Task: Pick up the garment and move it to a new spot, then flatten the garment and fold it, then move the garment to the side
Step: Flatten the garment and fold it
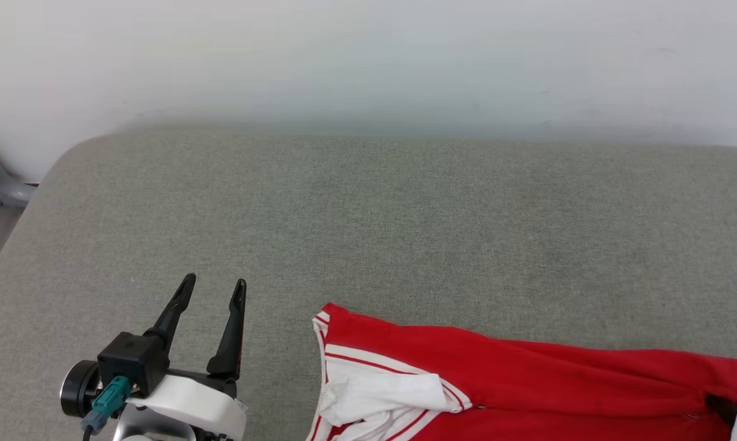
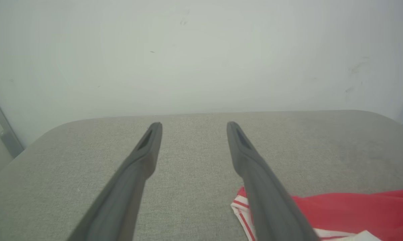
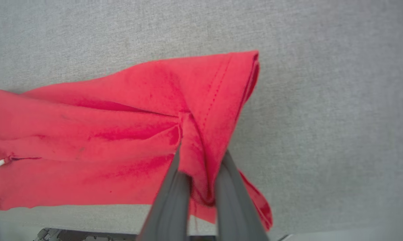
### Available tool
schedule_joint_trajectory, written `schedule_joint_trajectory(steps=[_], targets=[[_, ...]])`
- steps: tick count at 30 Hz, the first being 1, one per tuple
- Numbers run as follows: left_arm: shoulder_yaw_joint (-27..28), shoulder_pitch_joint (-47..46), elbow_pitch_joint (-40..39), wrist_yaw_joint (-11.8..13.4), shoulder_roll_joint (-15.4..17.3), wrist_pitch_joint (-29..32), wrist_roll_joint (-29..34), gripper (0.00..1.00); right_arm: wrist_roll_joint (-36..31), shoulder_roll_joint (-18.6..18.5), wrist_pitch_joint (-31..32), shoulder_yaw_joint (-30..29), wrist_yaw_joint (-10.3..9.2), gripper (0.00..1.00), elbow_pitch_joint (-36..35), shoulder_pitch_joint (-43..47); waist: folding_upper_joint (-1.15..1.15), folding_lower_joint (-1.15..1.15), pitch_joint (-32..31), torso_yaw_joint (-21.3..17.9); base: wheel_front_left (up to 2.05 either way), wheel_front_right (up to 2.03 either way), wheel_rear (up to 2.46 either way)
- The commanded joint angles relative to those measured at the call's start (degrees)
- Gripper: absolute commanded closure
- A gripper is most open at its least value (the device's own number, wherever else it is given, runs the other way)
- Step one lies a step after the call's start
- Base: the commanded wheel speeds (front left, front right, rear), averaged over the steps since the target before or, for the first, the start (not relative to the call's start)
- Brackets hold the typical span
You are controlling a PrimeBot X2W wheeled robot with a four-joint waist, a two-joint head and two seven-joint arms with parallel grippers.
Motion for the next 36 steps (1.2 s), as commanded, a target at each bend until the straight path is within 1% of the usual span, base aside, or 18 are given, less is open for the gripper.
schedule_joint_trajectory(steps=[1, 4, 8, 11, 14, 16, 18, 21, 27, 34, 36], targets=[[0.1, 0.5, -0.1, 0.2, 0.1, -0.1, 0.2, 0.00, -0.3, -0.3, 0.2, -0.5, -0.06, 1.00, -0.2, 0.4, 0.00, 0.00, -0.2, -0.2, 0.00, 0.00, 0.00], [0.0, 0.9, -0.3, 0.4, 0.1, 0.1, -0.1, 0.00, 0.7, 0.7, 1.9, -2.3, -0.06, 1.00, -0.9, 0.2, 0.00, 0.00, -0.5, -0.8, 0.00, 0.00, 0.00], [-0.4, 1.0, -0.3, 0.4, -0.1, 0.4, -0.3, 0.00, 6.8, 5.2, 6.3, -3.6, -0.05, 1.00, -2.1, -1.9, 0.00, 0.00, -0.8, -1.2, 0.00, 0.00, 0.00], [-0.6, 1.1, -0.1, 0.3, -0.1, 0.7, -0.6, 0.00, 14.7, 8.8, 11.5, -5.2, -0.06, 1.00, -2.5, -3.1, 0.00, 0.00, -1.2, -1.2, 0.00, 0.00, 0.00], [-0.9, 0.9, -0.2, 0.2, -0.1, 1.2, -0.6, 0.00, 22.3, 10.1, 16.3, -6.5, -0.05, 1.00, -1.7, -4.2, 0.00, 0.00, -1.6, -0.9, 0.00, 0.00, 0.00], [-1.1, 0.7, -0.2, 0.2, -0.1, 1.4, -0.7, 0.00, 28.6, 10.3, 17.8, -5.8, -0.05, 1.00, 0.5, -4.8, 0.00, 0.00, -1.7, -0.5, 0.00, 0.00, 0.00], [-1.2, 0.3, -0.2, 0.0, -0.2, 1.5, -0.8, 0.00, 33.5, 10.3, 17.8, -3.8, -0.05, 1.00, 2.8, -5.3, 0.00, 0.00, -1.6, 0.0, 0.00, 0.00, 0.00], [-1.5, -0.3, -0.3, -0.2, -0.3, 1.9, -0.9, 0.00, 39.2, 10.3, 15.9, 0.5, -0.05, 1.00, 5.6, -6.1, 0.00, 0.00, -1.1, 1.1, 0.00, 0.00, 0.00], [-2.0, -1.6, 0.3, -0.7, -0.8, 1.8, -1.0, 0.00, 47.5, 10.2, 9.9, 11.7, -0.05, 1.00, 9.6, -8.2, 0.00, 0.00, 0.5, 3.6, 0.00, 0.00, 0.00], [-1.7, -3.5, 0.9, -1.3, -1.4, 1.1, -1.2, 0.00, 53.9, 10.2, 2.2, 25.5, -0.05, 1.00, 12.1, -11.8, 0.00, 0.00, 3.3, 5.9, 0.00, 0.00, 0.00], [-1.6, -3.9, 1.2, -1.4, -1.6, 0.9, -1.2, 0.00, 54.3, 10.2, 0.0, 29.1, -0.05, 1.00, 13.0, -13.0, 0.00, 0.00, 4.2, 6.3, 0.00, 0.00, 0.00]])
